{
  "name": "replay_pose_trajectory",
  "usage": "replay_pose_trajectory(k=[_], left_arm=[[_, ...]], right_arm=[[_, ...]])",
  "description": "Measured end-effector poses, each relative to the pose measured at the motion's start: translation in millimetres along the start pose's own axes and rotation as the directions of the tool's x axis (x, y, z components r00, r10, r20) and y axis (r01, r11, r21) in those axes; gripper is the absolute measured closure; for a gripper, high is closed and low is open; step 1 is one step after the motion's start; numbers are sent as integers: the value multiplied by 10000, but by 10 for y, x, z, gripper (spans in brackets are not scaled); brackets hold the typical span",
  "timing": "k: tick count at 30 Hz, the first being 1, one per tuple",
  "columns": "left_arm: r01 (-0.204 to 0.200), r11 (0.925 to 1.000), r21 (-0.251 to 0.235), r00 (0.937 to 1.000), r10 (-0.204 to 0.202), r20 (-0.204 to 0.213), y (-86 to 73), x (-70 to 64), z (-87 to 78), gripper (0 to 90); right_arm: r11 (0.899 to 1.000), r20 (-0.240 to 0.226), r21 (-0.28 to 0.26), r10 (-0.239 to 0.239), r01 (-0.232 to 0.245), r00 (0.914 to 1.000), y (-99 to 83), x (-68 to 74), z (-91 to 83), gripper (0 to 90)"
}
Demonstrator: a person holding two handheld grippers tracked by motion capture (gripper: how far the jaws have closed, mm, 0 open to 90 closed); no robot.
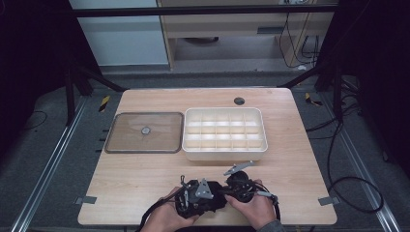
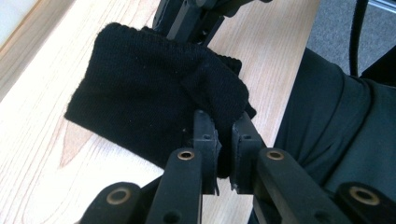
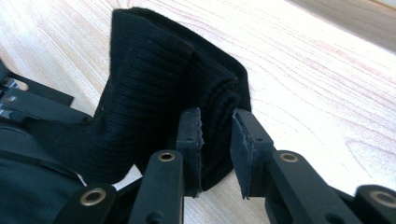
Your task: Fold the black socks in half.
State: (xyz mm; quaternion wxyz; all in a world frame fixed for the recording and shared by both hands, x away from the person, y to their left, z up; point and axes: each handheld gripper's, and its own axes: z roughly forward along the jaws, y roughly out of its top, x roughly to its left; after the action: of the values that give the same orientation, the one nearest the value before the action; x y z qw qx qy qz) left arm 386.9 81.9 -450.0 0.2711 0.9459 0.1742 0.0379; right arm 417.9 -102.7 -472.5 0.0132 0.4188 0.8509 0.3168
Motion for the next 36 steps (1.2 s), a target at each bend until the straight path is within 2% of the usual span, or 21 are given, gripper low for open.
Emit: replay_pose_trajectory(k=[1, 4, 9, 17, 22, 28, 36], left_arm=[[119, 9999, -56, 9999, -119, 30, 0, -1, 15, 832], [65, 10000, 37, 10000, -65, 19, 1, 17, 20, 832], [108, 9999, 108, 9999, -109, 66, 5, 35, 56, 831], [104, 9999, 136, 9998, -106, 171, 35, 26, 124, 829], [167, 9998, 147, 9994, -172, 292, 50, 52, 147, 828], [172, 9997, 166, 9990, -179, 411, 62, 76, 174, 827], [132, 9998, 163, 9980, -141, 615, 86, 76, 238, 825]], right_arm=[[10000, 30, -18, 15, -15, 10000, -3, -2, -12, 709], [9994, 100, -318, -94, 97, 9999, -21, -28, -67, 683], [9983, 329, -559, 165, -146, 9993, -54, -68, -190, 668], [9964, 439, -830, 222, -185, 9988, -64, -101, -278, 650], [9941, 382, -1073, 214, -172, 9990, -66, -96, -313, 648], [9889, -31, -1471, 197, -200, 9998, -61, -81, -323, 599], [9886, 163, -1486, 259, -232, 9995, -64, -89, -368, 558]])
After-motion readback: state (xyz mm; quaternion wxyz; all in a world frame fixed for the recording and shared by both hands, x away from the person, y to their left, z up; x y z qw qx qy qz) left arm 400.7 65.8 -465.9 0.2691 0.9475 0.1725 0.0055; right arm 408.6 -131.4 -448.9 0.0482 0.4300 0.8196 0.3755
